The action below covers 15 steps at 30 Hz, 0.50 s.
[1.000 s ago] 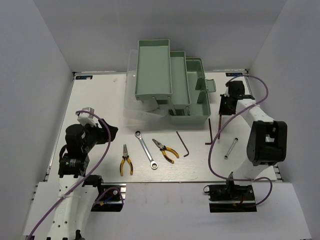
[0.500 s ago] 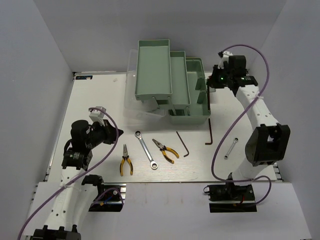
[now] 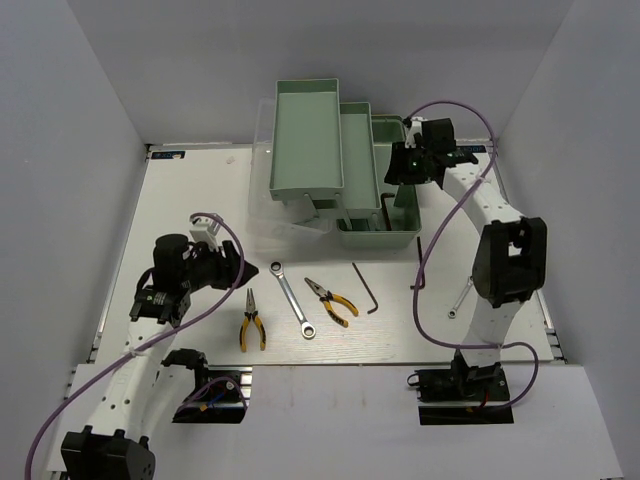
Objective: Sort the tools into containers
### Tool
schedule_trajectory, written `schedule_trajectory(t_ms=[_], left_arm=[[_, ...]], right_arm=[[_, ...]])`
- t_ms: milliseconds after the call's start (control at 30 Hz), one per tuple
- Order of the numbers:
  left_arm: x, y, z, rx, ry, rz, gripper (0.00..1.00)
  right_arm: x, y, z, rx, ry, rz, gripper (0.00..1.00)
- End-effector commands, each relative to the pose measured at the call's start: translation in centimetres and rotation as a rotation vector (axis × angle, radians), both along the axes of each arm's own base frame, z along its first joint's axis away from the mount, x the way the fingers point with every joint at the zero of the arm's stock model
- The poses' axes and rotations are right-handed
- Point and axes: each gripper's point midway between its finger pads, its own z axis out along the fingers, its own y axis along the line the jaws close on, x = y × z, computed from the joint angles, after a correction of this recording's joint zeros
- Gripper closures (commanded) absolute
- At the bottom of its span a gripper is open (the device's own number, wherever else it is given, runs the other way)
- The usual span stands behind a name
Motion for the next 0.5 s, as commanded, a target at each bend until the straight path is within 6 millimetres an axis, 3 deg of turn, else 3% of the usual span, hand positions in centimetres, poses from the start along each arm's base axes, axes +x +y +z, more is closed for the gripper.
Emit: schedule_trajectory(t_ms=[0,33,67,100,133,167,200,300,333,367,400,433,467], left_arm=[[0.2,0.0,0.4,0.012,-0.016,0.000,0.41],[0.2,0.0,0.4,0.013,-0.016,0.000,0.43],[0.2,0.0,0.1,0.014,-0.004,0.000,0.50],[0.3,0.0,-0.2,0.015,0.007,-0.001,0.69],[0.4,0.0,-0.4,0.017,0.019,-0.001,0.79],[0.4,-0.2,-1.2,0.021,0.052,-0.010,0.91],[0.5,-0.2,-1.5,0.023,0.067,-0.010,0.95],[0.4,-0.3,-3.1,0.040,0.150,-0.013,0.96],[0.3,-0.6,-3.4,0.043,0.162,-0.024,0.96],[0.3,-0.6,-3.6,0.044,0.171,-0.024,0.95],[0.2,-0.8,-3.6,0.045,0.171,-0.034,0.88],[0.2,-0.8,-3.6,0.045,0.171,-0.034,0.83],[0.2,-0.8,-3.6,0.045,0.171,-0.034,0.77]], right_arm=[[-0.7,-1.4,6.5,-0.016,-0.184,-0.017,0.52],[-1.1,-1.6,6.9,-0.041,-0.204,-0.007,0.52],[-2.3,-2.2,9.3,-0.050,-0.265,-0.010,0.52],[-2.9,-3.4,8.8,-0.101,-0.259,-0.047,0.62],[-3.1,-4.8,8.8,-0.155,-0.275,-0.051,0.73],[-4.5,-5.5,9.0,-0.186,-0.283,-0.077,0.87],[-5.8,-6.7,7.7,-0.228,-0.227,-0.077,1.00],[-9.6,-9.7,3.8,-0.351,-0.084,-0.104,1.00],[-11.4,-10.2,0.9,-0.371,0.001,-0.096,1.00],[-12.6,-10.5,-0.3,-0.383,0.050,-0.086,1.00],[-13.8,-10.3,-1.3,-0.373,0.085,-0.062,1.00],[-15.5,-10.4,-3.9,-0.375,0.150,-0.040,1.00],[-16.1,-10.3,-4.5,-0.371,0.163,-0.023,1.00]])
